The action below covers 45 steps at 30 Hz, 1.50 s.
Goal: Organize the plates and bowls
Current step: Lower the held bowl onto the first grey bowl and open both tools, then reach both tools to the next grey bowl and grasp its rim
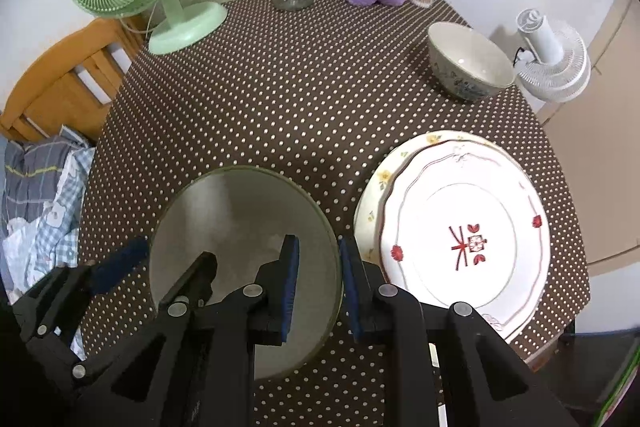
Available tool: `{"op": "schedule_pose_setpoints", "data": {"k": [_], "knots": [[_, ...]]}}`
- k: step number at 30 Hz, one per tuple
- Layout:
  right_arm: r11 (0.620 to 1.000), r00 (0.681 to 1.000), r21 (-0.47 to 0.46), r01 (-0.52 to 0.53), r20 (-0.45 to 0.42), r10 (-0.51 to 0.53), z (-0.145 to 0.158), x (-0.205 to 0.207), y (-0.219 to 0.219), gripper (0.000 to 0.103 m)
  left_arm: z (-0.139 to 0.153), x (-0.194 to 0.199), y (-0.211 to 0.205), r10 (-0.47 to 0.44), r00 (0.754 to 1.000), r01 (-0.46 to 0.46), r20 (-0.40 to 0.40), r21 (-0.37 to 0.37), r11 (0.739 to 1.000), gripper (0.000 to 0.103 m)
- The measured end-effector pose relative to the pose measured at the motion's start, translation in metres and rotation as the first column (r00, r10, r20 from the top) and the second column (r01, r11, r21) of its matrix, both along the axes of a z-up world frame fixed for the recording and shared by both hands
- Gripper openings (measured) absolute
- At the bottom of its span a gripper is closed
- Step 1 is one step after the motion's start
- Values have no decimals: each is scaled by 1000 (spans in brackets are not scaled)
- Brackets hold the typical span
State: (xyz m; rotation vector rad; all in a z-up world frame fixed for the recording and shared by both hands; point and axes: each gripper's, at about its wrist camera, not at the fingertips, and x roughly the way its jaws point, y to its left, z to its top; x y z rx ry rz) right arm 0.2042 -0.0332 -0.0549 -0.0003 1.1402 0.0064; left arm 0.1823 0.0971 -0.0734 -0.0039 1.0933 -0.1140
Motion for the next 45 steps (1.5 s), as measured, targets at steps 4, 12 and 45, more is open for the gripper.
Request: {"op": "schedule_pose_setpoints", "data": {"k": [4,12,45], "knots": [[1000,999,2,-23,48,23,19,-5,3,26,15,-2,4,-3,1000,3,25,-17,1000,73],[999,990,37,-13,142,7,55,-15,-3,68,53,-8,0,-7,995,9,103,-19,1000,82],[991,971,70,-117,216,100,98,70,-128,88,101,66,-127,109,979,-111,174,1,994,89]]}}
